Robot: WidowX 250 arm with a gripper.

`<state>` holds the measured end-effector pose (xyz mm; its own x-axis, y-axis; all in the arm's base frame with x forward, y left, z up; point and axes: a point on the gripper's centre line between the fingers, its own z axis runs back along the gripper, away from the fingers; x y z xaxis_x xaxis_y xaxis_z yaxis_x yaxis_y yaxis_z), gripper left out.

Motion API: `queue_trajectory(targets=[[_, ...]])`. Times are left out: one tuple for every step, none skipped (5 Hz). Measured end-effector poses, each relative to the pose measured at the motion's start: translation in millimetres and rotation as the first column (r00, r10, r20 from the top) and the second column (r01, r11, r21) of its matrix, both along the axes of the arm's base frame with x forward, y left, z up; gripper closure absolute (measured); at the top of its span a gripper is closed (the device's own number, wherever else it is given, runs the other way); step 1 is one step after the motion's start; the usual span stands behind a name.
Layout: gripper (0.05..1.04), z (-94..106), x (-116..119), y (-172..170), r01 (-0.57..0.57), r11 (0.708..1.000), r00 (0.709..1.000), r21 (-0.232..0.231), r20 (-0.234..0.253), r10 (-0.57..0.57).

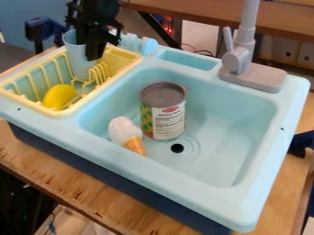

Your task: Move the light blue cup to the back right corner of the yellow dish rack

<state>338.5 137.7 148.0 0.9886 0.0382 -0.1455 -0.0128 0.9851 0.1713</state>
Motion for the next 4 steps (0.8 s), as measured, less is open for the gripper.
queue_trajectory(targets=[[0.974,2.9,-1,2,-0.014,1.000,1.000,0.021,-0.001,0.014],[0.981,30.5,-9,-1,-0.020,0.998,0.998,0.066,0.061,0.016],[0.981,40.6,-15,-9,0.006,0.997,0.996,0.071,0.086,-0.012],[0.981,48.4,-22,-15,0.023,0.998,0.994,0.065,0.108,-0.030]])
